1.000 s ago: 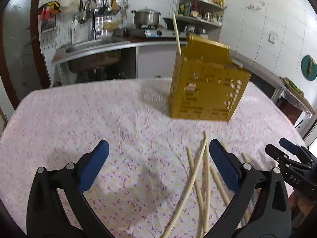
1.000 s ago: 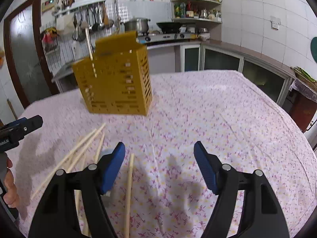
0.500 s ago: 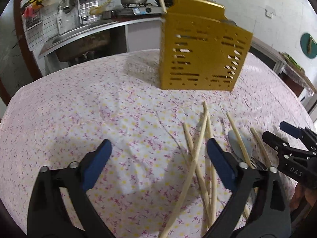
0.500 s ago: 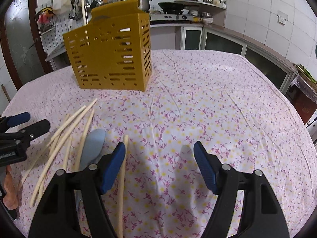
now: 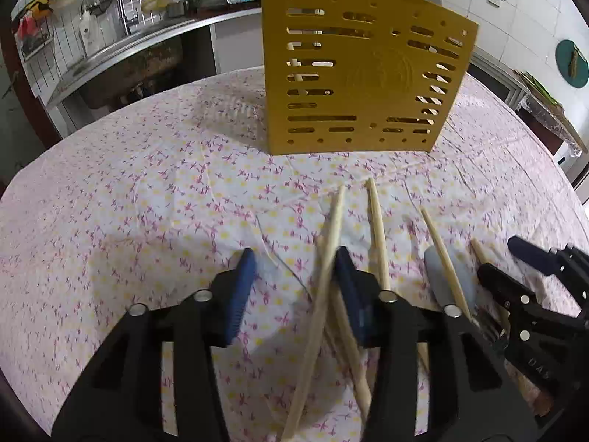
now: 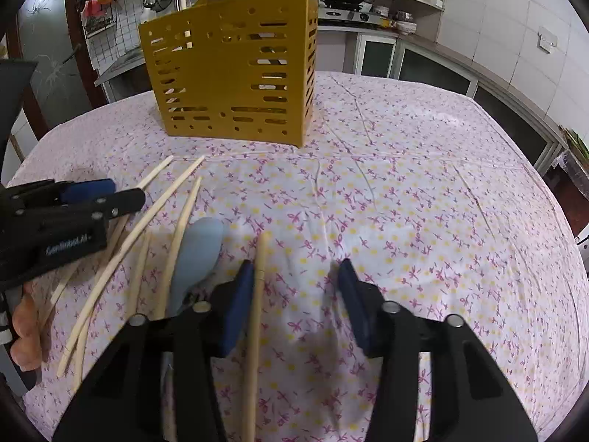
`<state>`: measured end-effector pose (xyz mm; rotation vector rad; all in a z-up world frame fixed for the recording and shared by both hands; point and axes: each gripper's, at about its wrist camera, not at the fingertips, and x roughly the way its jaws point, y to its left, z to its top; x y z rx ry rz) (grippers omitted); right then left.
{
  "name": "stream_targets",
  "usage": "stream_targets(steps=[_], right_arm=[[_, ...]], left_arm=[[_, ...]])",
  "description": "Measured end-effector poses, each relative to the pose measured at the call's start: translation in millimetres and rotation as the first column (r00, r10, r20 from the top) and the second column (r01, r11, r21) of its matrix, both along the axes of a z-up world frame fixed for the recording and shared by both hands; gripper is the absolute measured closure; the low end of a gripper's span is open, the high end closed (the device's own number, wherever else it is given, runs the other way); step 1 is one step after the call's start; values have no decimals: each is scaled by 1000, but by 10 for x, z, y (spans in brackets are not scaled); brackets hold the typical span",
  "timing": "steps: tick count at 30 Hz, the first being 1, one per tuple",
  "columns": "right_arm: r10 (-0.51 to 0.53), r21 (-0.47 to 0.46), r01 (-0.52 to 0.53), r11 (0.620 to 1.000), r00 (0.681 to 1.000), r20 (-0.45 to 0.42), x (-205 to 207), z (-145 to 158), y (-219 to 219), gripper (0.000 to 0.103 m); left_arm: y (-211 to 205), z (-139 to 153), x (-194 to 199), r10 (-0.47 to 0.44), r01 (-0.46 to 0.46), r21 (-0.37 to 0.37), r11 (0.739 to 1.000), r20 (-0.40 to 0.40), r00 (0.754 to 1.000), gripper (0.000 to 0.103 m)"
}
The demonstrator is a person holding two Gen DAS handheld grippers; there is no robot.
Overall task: Organize utensils
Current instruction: 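Grasp a wooden chopstick with the right gripper while the left grasps another chopstick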
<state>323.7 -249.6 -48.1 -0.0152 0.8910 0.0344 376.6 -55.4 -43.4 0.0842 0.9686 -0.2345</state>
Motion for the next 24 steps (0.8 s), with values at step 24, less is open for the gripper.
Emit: stream_targets(steps=[24], right_arm=[[4,144,0,990,1000,-30,56,199,-197,100]], left_arm=[[553,347,-65,80,-85,-190,978,-30,996,99]])
